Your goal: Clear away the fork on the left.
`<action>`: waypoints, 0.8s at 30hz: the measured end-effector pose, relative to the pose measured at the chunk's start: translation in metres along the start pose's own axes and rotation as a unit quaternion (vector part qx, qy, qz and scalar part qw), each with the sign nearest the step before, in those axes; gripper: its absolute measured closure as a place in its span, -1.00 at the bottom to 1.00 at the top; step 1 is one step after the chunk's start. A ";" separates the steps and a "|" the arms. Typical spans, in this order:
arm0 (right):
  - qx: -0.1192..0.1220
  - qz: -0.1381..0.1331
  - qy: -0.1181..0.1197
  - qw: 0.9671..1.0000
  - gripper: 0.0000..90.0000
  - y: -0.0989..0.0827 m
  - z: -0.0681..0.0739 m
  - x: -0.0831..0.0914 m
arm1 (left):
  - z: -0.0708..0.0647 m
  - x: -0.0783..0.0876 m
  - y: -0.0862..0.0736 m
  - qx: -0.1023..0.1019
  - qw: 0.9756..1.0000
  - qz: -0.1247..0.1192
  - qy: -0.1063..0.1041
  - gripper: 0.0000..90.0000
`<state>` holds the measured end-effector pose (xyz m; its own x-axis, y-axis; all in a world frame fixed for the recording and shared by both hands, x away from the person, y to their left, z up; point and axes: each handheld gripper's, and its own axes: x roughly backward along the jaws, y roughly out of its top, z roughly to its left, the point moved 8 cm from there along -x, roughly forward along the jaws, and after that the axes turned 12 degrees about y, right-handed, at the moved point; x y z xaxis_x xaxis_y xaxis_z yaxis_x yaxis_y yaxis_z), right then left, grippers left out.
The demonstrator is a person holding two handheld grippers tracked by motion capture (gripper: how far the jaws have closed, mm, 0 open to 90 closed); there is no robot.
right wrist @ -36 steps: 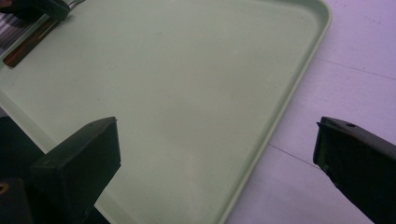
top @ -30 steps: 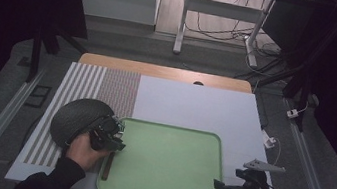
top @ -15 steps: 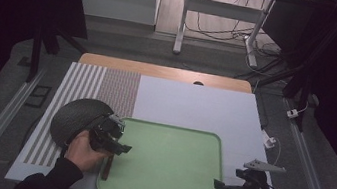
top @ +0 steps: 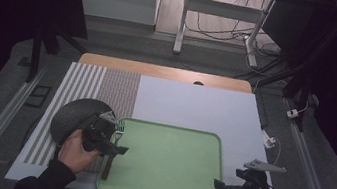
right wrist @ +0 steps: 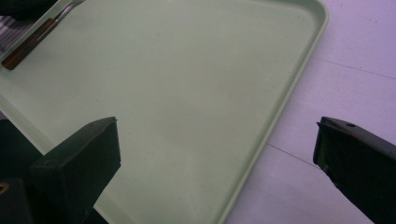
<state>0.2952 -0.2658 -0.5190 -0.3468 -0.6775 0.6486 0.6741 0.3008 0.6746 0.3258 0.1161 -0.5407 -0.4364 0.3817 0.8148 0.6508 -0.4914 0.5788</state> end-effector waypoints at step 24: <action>-0.001 -0.001 -0.001 1.000 -0.98 0.000 0.000 0.000 | 0.003 0.050 -0.036 0.035 0.997 -0.067 0.005 -1.00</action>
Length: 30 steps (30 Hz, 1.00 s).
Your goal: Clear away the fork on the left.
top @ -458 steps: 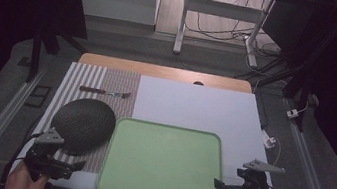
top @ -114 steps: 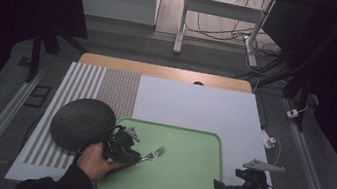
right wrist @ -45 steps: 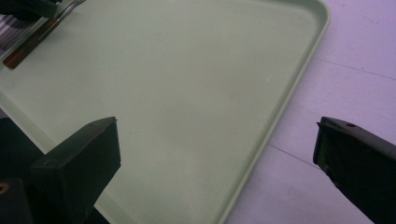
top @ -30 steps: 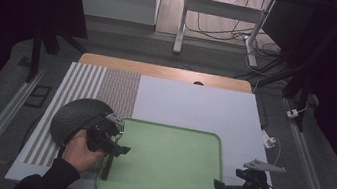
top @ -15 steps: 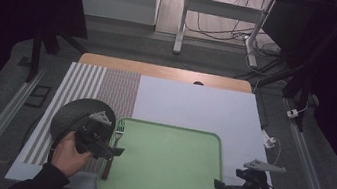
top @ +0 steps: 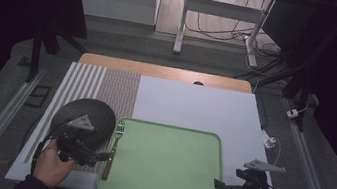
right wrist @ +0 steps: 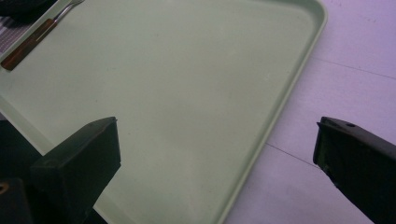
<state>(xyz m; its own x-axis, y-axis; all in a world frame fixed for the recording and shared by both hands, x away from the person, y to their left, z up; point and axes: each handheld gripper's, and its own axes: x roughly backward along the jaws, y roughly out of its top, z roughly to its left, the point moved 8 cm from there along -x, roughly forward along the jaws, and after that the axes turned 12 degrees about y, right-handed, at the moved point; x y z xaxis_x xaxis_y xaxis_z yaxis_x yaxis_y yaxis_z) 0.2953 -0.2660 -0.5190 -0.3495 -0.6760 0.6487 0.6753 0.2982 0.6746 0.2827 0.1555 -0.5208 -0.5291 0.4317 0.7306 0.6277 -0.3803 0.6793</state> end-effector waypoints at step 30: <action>-0.002 0.001 -0.004 1.000 -0.98 0.000 0.000 0.000 | 0.021 0.042 -0.061 0.055 0.997 -0.012 0.045 -1.00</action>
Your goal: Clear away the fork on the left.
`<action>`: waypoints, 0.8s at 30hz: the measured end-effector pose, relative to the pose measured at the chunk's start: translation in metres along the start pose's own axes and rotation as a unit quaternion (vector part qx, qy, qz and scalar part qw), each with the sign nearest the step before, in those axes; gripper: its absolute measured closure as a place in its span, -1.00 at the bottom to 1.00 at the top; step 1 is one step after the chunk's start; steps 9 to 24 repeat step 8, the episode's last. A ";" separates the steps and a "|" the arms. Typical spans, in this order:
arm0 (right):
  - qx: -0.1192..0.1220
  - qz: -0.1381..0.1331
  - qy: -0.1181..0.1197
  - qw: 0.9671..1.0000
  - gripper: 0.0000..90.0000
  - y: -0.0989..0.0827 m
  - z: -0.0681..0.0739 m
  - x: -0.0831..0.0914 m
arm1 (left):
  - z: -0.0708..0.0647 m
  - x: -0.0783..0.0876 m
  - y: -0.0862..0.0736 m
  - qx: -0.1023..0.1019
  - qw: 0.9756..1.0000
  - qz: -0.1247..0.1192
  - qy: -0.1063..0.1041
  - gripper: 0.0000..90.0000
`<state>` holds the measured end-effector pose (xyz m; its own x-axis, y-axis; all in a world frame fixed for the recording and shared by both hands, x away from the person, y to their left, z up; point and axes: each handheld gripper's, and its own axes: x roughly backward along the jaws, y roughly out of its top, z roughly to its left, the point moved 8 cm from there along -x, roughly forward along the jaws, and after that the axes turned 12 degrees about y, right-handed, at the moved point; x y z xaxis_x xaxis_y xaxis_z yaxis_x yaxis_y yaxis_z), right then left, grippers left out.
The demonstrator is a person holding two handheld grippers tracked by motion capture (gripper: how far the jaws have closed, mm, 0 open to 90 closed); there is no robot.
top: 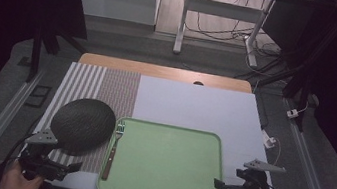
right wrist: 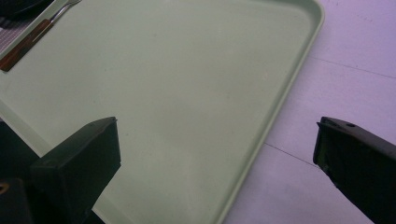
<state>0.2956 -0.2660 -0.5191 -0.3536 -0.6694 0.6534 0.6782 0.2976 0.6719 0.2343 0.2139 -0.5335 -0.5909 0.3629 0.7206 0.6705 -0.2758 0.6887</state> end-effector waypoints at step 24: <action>0.002 0.000 -0.003 1.000 -0.98 0.000 -0.001 -0.001 | -0.002 -0.002 -0.001 -0.006 1.000 0.010 0.005 -1.00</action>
